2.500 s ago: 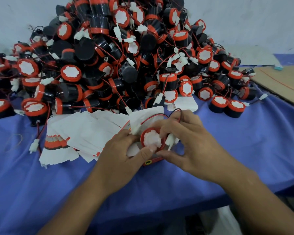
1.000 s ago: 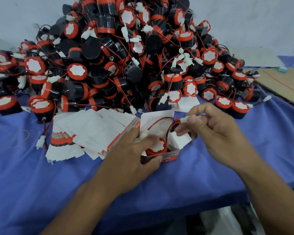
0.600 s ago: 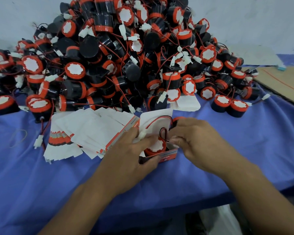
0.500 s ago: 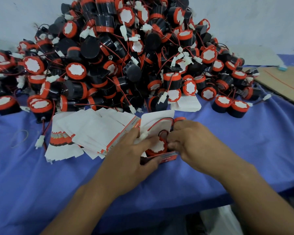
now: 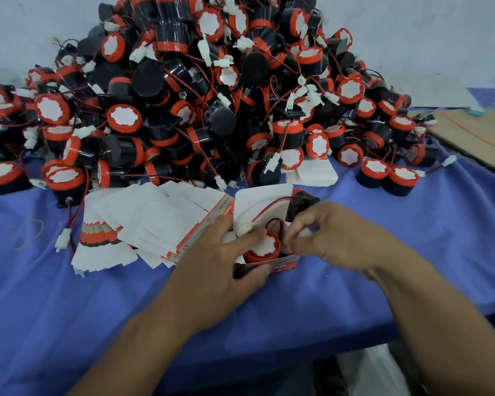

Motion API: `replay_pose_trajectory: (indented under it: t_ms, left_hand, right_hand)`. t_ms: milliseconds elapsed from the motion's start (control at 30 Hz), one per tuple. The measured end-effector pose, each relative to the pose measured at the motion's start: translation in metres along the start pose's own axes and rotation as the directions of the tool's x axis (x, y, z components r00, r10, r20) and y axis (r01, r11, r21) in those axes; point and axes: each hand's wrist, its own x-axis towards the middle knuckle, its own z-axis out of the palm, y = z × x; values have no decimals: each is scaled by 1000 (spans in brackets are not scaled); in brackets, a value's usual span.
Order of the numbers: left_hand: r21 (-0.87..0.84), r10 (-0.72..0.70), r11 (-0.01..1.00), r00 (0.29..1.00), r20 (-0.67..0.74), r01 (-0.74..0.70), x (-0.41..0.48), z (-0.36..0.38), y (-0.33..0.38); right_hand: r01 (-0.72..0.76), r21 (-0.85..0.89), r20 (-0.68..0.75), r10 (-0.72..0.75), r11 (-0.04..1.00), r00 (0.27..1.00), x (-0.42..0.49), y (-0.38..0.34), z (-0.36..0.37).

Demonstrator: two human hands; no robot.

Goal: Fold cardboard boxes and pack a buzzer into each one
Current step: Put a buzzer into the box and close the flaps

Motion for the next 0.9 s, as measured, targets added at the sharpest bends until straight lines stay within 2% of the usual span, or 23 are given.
replay_pose_trajectory:
  t_ms: [67, 133, 233, 400, 533, 733, 800, 900]
  left_hand:
    - [-12, -6, 1000, 1000, 9, 6, 0, 0, -1]
    - [-17, -12, 1000, 1000, 23, 12, 1, 0, -1]
    - [-3, -5, 1000, 1000, 1, 5, 1, -1, 3]
    - [-102, -53, 994, 993, -107, 42, 3, 0, 6]
    - [-203, -150, 974, 956, -251, 99, 4, 3, 9]
    - [-281, -87, 959, 932, -352, -17, 8, 5, 12]
    - [-249, -57, 968, 934, -352, -34, 9, 5, 10]
    - [-42, 77, 995, 947, -312, -95, 11, 4, 8]
  right_hand:
    - [-48, 147, -18, 51, 988, 999, 2, 3, 3]
    - [-78, 272, 24, 75, 959, 997, 5, 5, 4]
    - [-80, 352, 42, 69, 933, 997, 6, 5, 6]
    - [73, 221, -100, -52, 972, 994, 1, 3, 14]
    - [118, 101, -72, -111, 988, 991, -3, 0, 12]
    - [95, -96, 47, -91, 991, 995, -1, -5, 6]
    - [132, -112, 56, -127, 985, 990, -3, -4, 6]
    - [205, -221, 53, -198, 954, 979, -2, -1, 13]
